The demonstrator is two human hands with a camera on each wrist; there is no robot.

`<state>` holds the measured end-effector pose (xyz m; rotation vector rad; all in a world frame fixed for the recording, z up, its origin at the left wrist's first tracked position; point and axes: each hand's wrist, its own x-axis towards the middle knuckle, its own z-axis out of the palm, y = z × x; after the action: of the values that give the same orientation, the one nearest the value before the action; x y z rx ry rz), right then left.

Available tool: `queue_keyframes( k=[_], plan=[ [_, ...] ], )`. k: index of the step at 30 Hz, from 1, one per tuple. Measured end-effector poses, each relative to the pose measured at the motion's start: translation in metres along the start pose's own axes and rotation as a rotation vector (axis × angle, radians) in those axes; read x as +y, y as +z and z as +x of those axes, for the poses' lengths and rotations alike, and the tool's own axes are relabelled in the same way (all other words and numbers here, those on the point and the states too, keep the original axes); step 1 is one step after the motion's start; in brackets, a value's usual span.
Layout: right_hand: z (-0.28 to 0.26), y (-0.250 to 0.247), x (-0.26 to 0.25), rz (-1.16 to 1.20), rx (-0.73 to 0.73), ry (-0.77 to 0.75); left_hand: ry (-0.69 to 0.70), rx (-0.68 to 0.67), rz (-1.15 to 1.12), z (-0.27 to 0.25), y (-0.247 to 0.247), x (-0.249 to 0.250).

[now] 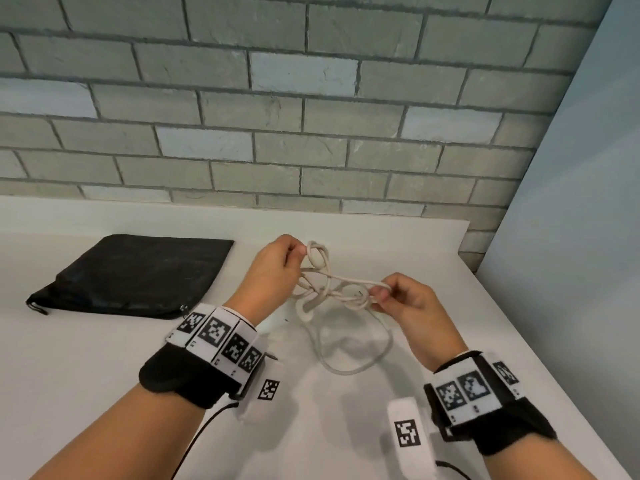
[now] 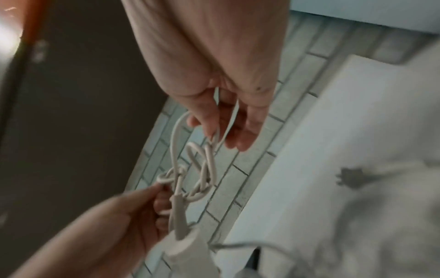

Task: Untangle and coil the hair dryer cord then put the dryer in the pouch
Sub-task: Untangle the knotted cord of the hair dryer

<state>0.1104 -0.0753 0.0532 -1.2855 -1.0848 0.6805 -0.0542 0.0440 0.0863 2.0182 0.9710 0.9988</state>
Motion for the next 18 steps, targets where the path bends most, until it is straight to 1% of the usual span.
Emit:
queue_keyframes(
  k=[1,3,5,7,8,9,10,12,13,14,15,18],
  plan=[
    [-0.002,-0.002,0.003,0.18,-0.005,0.037,-0.027,0.019,-0.01,0.001,-0.002,-0.002],
    [-0.005,-0.008,0.006,0.497,-0.031,0.063,-0.098,0.057,-0.082,0.005,-0.007,-0.005],
    [-0.007,-0.015,0.006,0.664,-0.101,0.069,-0.152,0.064,-0.145,0.006,-0.01,-0.006],
    [-0.005,-0.021,0.007,0.709,-0.109,0.117,-0.173,0.038,-0.163,0.004,-0.01,-0.007],
    [-0.005,-0.023,0.007,0.681,-0.089,0.142,-0.174,0.025,-0.166,0.003,-0.009,-0.006],
    [-0.004,-0.024,0.007,0.599,-0.069,0.163,-0.172,0.014,-0.168,0.001,-0.007,-0.005],
    [-0.003,-0.026,0.006,0.467,-0.064,0.169,-0.166,0.001,-0.167,-0.001,-0.005,-0.004],
    [-0.001,-0.026,0.003,0.2,-0.069,0.139,-0.142,-0.026,-0.136,-0.003,-0.001,-0.001],
    [0.001,-0.028,0.001,0.139,-0.055,0.122,-0.125,-0.038,-0.112,-0.004,0.0,0.001],
    [0.003,-0.032,0.001,0.151,-0.027,0.101,-0.106,-0.043,-0.09,-0.005,-0.001,0.002],
    [0.006,-0.037,0.001,0.249,0.018,0.09,-0.09,-0.032,-0.077,-0.004,-0.002,0.002],
    [0.011,-0.055,0.009,0.706,0.225,0.111,-0.093,0.012,-0.103,0.0,-0.007,0.001]
  ],
)
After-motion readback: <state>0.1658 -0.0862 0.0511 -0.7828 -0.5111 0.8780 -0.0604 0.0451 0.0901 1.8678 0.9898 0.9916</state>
